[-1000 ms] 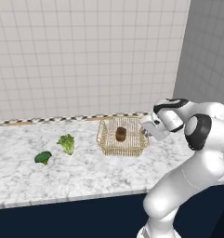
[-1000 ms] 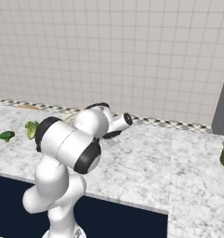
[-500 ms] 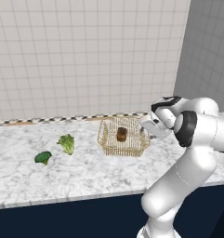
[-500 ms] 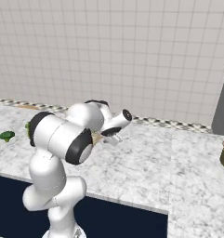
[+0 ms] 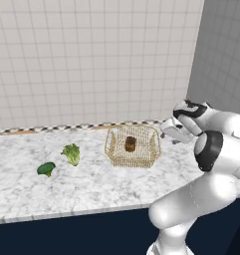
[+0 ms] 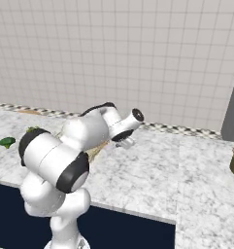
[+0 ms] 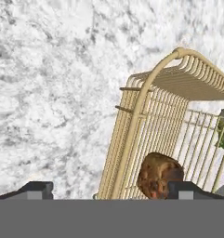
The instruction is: Open the cabinet, pick up the bread from the cabinet and place it in the basket. Then move the basket to the dining counter.
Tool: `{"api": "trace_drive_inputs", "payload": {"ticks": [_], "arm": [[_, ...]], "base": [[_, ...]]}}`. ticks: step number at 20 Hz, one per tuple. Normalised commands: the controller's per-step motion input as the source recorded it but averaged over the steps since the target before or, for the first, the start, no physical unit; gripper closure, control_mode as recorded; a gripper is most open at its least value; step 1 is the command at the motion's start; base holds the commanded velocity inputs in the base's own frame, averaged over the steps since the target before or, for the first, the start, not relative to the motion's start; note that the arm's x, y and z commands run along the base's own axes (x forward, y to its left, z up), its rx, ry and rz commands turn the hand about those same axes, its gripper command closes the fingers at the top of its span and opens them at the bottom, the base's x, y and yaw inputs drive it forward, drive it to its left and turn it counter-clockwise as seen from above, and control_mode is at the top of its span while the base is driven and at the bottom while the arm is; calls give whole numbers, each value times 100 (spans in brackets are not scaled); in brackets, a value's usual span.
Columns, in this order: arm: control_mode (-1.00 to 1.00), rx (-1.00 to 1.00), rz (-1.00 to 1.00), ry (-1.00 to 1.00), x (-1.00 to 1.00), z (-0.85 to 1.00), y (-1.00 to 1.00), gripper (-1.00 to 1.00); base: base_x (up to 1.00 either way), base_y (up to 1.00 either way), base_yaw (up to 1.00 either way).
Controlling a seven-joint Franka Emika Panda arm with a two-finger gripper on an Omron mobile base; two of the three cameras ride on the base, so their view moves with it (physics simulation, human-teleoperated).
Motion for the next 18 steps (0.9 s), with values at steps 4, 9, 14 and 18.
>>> {"api": "trace_drive_inputs", "payload": {"ticks": [4,9,14,18], "arm": [[-100,-6,0,-23,-88,93,0,-100],[-100,3,0,-19,-95,100,33,-100],[-100,1,0,-4,-91,99,70,-100],[-100,-1,4,0,-64,91,97,-100]], "base": [[0,0,0],[0,0,0],[0,0,0],[0,0,0]]}}
